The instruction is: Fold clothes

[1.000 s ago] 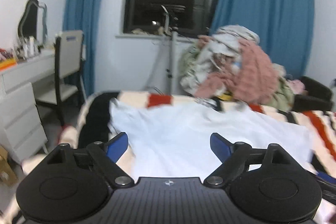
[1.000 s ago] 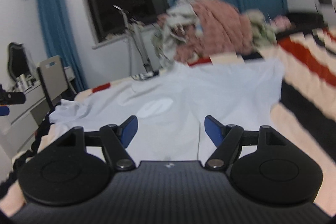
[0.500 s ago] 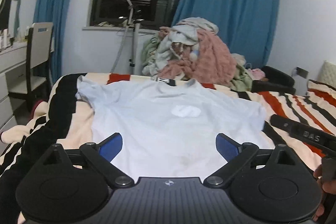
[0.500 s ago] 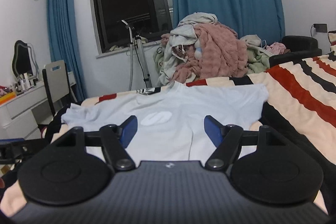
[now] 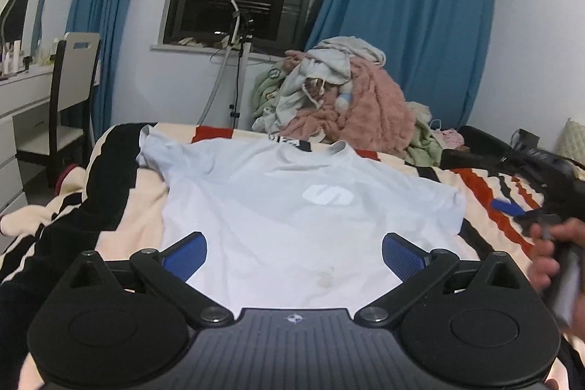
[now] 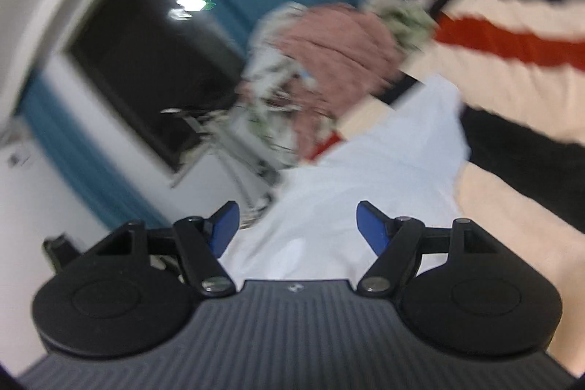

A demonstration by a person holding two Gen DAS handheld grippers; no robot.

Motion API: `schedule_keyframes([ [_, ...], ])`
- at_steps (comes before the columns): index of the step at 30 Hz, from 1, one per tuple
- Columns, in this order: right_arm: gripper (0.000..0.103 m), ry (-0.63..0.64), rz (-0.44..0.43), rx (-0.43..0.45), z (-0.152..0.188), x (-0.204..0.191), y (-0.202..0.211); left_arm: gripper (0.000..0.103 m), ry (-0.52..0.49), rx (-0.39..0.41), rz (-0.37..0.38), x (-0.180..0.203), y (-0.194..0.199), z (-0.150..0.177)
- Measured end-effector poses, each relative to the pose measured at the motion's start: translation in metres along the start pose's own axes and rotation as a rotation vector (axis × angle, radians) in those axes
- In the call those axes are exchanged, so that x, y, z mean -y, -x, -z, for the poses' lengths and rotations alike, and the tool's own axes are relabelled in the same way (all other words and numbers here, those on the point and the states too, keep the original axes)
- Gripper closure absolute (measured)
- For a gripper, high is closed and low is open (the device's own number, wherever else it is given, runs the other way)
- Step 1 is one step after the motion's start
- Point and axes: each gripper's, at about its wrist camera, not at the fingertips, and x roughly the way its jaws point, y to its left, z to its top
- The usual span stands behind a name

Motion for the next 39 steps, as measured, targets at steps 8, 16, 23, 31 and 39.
schedule_keyframes([
  [8, 0.03, -0.127, 0.154, -0.087, -0.001, 0.117, -0.105, 0.0, 0.04, -0.032, -0.042, -0.008, -0.02, 0.006],
  [16, 0.03, -0.068, 0.047, 0.01, -0.023, 0.148, -0.173, 0.0, 0.076, -0.078, -0.049, -0.016, -0.045, 0.012],
  [23, 0.034, -0.045, -0.019, 0.111, -0.059, 0.157, -0.237, 0.0, 0.027, -0.086, -0.047, -0.006, -0.082, 0.015],
  [31, 0.097, 0.147, 0.133, 0.095, -0.092, 0.122, -0.266, 0.0, 0.04, -0.119, -0.041, -0.01, -0.117, 0.014],
  [39, 0.097, 0.486, 0.267, 0.151, -0.098, -0.006, -0.228, 0.0, 0.127, -0.098, -0.097, -0.036, -0.098, 0.005],
])
